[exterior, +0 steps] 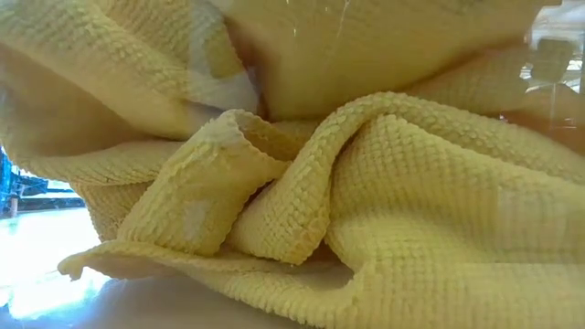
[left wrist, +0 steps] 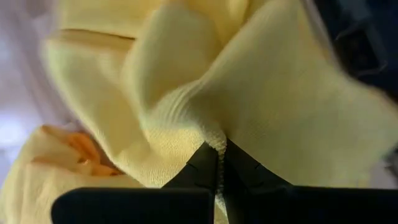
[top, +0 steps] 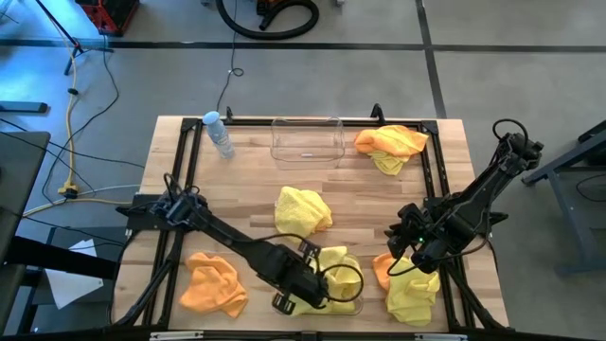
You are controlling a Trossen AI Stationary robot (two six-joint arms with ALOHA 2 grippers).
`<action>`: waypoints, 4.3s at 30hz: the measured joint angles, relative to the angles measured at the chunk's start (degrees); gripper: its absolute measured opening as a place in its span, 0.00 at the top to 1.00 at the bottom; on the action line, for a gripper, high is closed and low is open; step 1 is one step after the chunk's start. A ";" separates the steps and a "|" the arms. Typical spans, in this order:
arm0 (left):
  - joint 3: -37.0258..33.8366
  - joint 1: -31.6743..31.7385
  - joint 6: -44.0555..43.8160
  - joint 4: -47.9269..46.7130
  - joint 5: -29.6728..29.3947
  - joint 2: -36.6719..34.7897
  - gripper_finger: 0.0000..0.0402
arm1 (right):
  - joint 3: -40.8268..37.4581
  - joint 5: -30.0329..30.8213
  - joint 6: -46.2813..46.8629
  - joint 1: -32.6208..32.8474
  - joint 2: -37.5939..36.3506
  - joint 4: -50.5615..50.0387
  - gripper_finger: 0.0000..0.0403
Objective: Sort microfiber towel by color & place in baskets
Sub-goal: Put the yellow microfiber towel into the bottom transparent bin, then put the orange microfiber towel into the top transparent bin
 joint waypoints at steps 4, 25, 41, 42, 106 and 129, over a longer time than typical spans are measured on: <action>-0.02 0.32 3.47 -0.03 -0.01 4.30 1.00 | 0.00 -0.05 0.00 -0.01 0.00 0.83 0.69; -0.02 0.35 -9.70 0.51 1.99 2.28 0.75 | 0.00 -0.05 -0.61 0.01 0.00 0.92 0.69; 0.02 0.15 -0.83 11.35 -1.13 -3.21 0.68 | 0.00 -0.02 -0.61 -0.01 0.00 1.20 0.69; 0.02 0.15 0.27 11.21 -1.07 -2.43 0.68 | 0.00 -0.03 -0.61 -0.01 0.00 1.43 0.69; -41.00 -18.69 -104.27 -10.61 5.77 -28.11 0.68 | 0.00 -1.37 -1.51 0.16 0.28 3.27 0.69; -68.24 -21.07 -115.82 25.90 9.77 -28.08 0.68 | 0.00 -1.34 -1.51 0.16 0.28 3.27 0.69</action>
